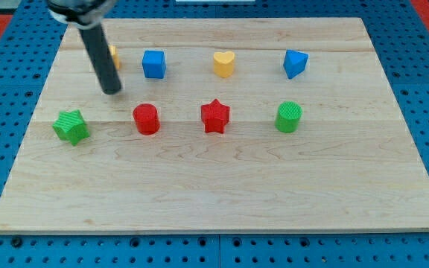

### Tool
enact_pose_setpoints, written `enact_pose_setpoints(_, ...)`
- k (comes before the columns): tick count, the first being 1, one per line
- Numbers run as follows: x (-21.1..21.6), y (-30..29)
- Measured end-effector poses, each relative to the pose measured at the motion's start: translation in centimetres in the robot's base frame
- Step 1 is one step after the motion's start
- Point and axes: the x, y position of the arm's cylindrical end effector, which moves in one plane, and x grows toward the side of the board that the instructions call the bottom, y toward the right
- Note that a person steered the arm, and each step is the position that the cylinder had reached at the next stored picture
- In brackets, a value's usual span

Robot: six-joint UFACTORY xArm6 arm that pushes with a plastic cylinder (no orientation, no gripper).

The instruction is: Keep the green star to the left of the red circle

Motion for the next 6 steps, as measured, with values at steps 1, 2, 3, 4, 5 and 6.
enact_pose_setpoints(1, 4.2, -0.2)
enact_pose_setpoints(2, 7.4, -2.5)
enact_pose_setpoints(3, 12.8, -2.5)
enact_pose_setpoints(4, 13.9, -6.2)
enact_pose_setpoints(5, 11.7, -9.0)
enact_pose_setpoints(6, 10.0, -9.9)
